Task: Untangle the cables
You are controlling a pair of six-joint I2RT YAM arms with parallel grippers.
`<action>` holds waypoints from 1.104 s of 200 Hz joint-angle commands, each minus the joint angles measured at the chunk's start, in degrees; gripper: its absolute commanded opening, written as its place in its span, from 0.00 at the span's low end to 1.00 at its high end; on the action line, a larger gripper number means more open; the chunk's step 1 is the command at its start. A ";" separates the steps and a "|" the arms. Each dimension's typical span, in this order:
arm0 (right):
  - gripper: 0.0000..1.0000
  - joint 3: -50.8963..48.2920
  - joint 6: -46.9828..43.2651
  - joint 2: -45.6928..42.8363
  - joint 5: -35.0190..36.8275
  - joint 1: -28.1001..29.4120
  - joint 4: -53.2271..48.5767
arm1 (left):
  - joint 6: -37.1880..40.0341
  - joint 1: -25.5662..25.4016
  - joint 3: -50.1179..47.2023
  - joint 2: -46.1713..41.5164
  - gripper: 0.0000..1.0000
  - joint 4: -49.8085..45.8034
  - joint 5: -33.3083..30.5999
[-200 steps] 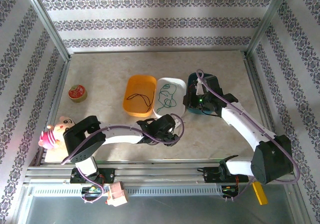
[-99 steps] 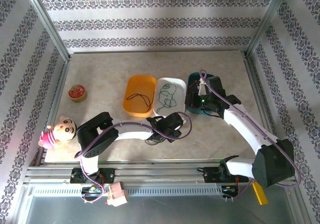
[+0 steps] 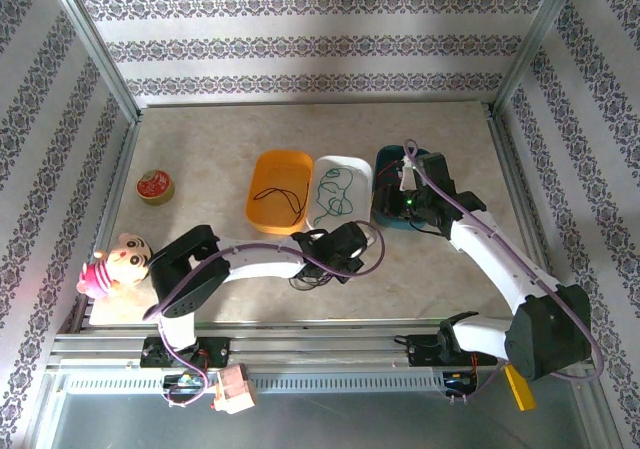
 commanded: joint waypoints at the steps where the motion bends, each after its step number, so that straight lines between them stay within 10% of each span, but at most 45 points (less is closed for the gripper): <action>1: 0.29 -0.24 1.11 -0.98 -0.92 -0.62 -0.34 | -0.90 0.60 -0.20 -4.30 0.04 0.36 3.29; 62: 0.29 -0.59 1.22 -1.66 -1.06 -1.79 -0.54 | -1.94 2.88 5.68 3.01 0.36 -10.87 10.44; 221: 0.29 -2.96 2.33 -3.37 -4.44 -4.89 0.71 | 0.11 3.03 10.04 7.83 0.37 -18.98 -0.25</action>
